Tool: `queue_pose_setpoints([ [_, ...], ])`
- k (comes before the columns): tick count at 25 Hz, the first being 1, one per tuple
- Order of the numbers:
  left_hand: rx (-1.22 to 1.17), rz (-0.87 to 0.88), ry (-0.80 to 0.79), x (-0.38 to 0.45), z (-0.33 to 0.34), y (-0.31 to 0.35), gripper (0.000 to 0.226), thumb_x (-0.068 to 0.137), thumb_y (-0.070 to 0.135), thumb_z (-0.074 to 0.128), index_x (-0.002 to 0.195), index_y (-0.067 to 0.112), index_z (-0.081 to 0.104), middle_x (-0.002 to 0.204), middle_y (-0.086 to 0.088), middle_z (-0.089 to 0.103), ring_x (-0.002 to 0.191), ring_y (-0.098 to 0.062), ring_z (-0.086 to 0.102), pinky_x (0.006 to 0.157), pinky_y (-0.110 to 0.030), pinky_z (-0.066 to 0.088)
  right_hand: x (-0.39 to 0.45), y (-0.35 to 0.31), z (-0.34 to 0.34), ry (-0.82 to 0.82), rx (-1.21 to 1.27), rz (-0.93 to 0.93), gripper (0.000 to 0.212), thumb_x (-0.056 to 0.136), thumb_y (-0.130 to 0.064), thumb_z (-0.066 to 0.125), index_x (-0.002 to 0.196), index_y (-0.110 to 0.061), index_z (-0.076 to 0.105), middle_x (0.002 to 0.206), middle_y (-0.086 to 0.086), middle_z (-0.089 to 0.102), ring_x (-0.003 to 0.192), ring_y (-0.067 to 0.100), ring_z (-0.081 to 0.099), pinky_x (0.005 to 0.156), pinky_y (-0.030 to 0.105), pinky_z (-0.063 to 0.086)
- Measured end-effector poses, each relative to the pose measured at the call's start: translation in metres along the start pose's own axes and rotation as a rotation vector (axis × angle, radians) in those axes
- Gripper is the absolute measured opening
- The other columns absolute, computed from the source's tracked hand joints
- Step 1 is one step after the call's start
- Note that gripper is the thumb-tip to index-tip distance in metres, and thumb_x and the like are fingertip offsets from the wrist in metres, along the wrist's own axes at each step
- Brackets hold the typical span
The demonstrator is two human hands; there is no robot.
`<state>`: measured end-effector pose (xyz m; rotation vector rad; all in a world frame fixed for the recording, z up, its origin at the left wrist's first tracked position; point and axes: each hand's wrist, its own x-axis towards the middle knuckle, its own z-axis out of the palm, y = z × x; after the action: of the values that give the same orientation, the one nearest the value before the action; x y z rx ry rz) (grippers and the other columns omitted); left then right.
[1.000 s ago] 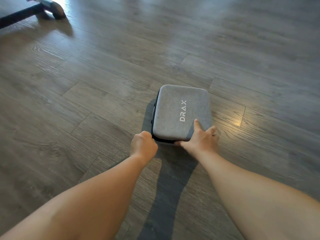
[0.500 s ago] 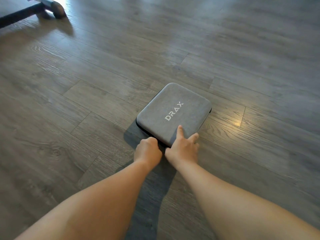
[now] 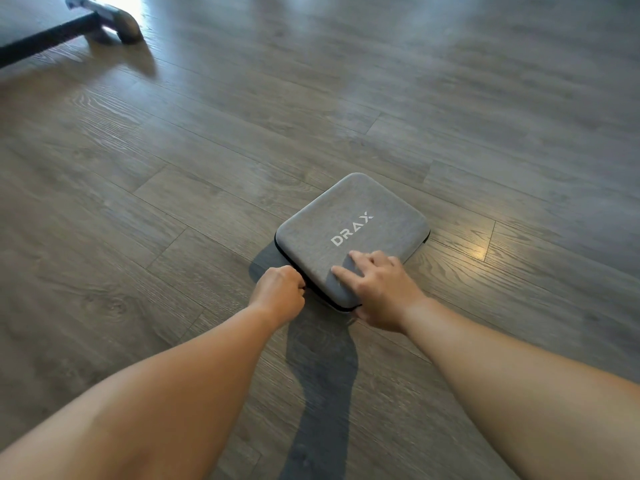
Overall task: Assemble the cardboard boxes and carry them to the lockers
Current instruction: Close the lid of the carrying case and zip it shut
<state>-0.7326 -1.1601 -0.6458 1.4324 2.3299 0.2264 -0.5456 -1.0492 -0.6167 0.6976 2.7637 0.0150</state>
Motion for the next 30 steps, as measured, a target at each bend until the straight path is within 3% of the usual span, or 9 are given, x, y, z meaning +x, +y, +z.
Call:
queue_pose_setpoints([
  [2, -0.034, 0.004, -0.017, 0.0, 0.0, -0.002, 0.018, 0.091, 0.013, 0.059, 0.09, 0.011, 0.077, 0.105, -0.008, 0.067, 0.104, -0.03, 0.063, 0.086, -0.037, 0.053, -0.003, -0.018, 0.007, 0.08, -0.125, -0.017, 0.076, 0.077, -0.031, 0.075, 0.146, -0.017, 0.048, 0.134, 0.025, 0.055, 0.097, 0.041, 0.057, 0.077, 0.047, 0.049],
  [4, -0.037, 0.032, -0.045, -0.001, -0.001, 0.0, 0.017, 0.09, 0.01, 0.06, 0.088, 0.009, 0.077, 0.123, -0.013, 0.063, 0.113, -0.03, 0.06, 0.092, -0.039, 0.052, -0.002, -0.032, 0.015, 0.17, -0.121, -0.008, 0.065, 0.07, -0.028, 0.08, 0.129, -0.009, 0.062, 0.106, 0.021, 0.064, 0.076, 0.035, 0.056, 0.06, 0.039, 0.048],
  [8, 0.024, 0.161, -0.125, -0.005, -0.004, 0.006, 0.017, 0.086, 0.006, 0.061, 0.082, 0.008, 0.077, 0.137, -0.01, 0.057, 0.105, -0.031, 0.063, 0.089, -0.039, 0.053, 0.006, -0.061, 0.019, 0.224, 0.045, 0.196, 0.04, 0.07, -0.031, 0.084, 0.096, -0.009, 0.064, 0.086, 0.014, 0.059, 0.073, 0.029, 0.05, 0.055, 0.035, 0.04],
  [10, 0.012, 0.155, -0.137, -0.007, -0.003, 0.005, 0.018, 0.086, 0.007, 0.059, 0.086, 0.01, 0.077, 0.126, -0.011, 0.064, 0.103, -0.033, 0.064, 0.087, -0.04, 0.054, 0.009, -0.065, 0.011, 0.229, 0.096, 0.182, 0.038, 0.078, -0.037, 0.077, 0.103, -0.012, 0.062, 0.1, 0.013, 0.06, 0.086, 0.033, 0.052, 0.066, 0.038, 0.042],
  [12, -0.002, 0.05, -0.121, -0.01, -0.005, 0.005, 0.017, 0.085, 0.008, 0.056, 0.086, 0.013, 0.072, 0.1, -0.011, 0.068, 0.091, -0.034, 0.064, 0.077, -0.039, 0.055, 0.01, -0.054, 0.002, 0.178, 0.192, 0.061, 0.05, 0.082, -0.04, 0.071, 0.126, -0.023, 0.056, 0.132, 0.01, 0.053, 0.114, 0.033, 0.049, 0.086, 0.044, 0.039],
  [15, -0.041, -0.084, -0.045, -0.011, -0.009, 0.005, 0.017, 0.085, 0.012, 0.057, 0.078, 0.019, 0.071, 0.085, -0.007, 0.066, 0.079, -0.032, 0.062, 0.068, -0.036, 0.054, 0.002, -0.019, -0.005, 0.025, 0.283, 0.146, 0.088, 0.078, -0.035, 0.072, 0.152, -0.044, 0.025, 0.164, 0.0, 0.016, 0.147, 0.033, 0.02, 0.11, 0.057, 0.024],
  [19, -0.07, -0.106, -0.074, -0.014, -0.006, 0.004, 0.021, 0.085, 0.012, 0.058, 0.066, 0.011, 0.066, 0.072, -0.007, 0.063, 0.068, -0.029, 0.061, 0.06, -0.036, 0.054, -0.008, 0.0, 0.005, -0.076, 0.245, 0.421, 0.108, 0.077, -0.063, 0.069, 0.157, -0.045, -0.002, 0.167, 0.008, -0.004, 0.151, 0.045, 0.0, 0.106, 0.082, 0.01],
  [24, -0.11, -0.128, -0.059, -0.021, -0.003, 0.012, 0.023, 0.082, 0.012, 0.056, 0.061, 0.006, 0.051, 0.064, -0.01, 0.057, 0.064, -0.032, 0.059, 0.054, -0.038, 0.049, 0.004, -0.021, 0.001, -0.066, 0.25, 0.491, 0.107, 0.083, -0.068, 0.062, 0.16, -0.033, -0.004, 0.166, 0.023, -0.001, 0.15, 0.052, 0.0, 0.108, 0.08, 0.015],
  [30, 0.111, -0.054, -0.03, -0.037, -0.014, 0.018, 0.026, 0.093, 0.03, 0.048, 0.071, 0.018, 0.048, 0.073, -0.001, 0.05, 0.072, -0.028, 0.055, 0.062, -0.032, 0.04, 0.009, -0.044, 0.003, -0.018, 0.271, 0.55, 0.105, 0.081, -0.078, 0.055, 0.16, -0.03, 0.007, 0.164, 0.026, 0.006, 0.148, 0.053, 0.005, 0.112, 0.072, 0.017],
])
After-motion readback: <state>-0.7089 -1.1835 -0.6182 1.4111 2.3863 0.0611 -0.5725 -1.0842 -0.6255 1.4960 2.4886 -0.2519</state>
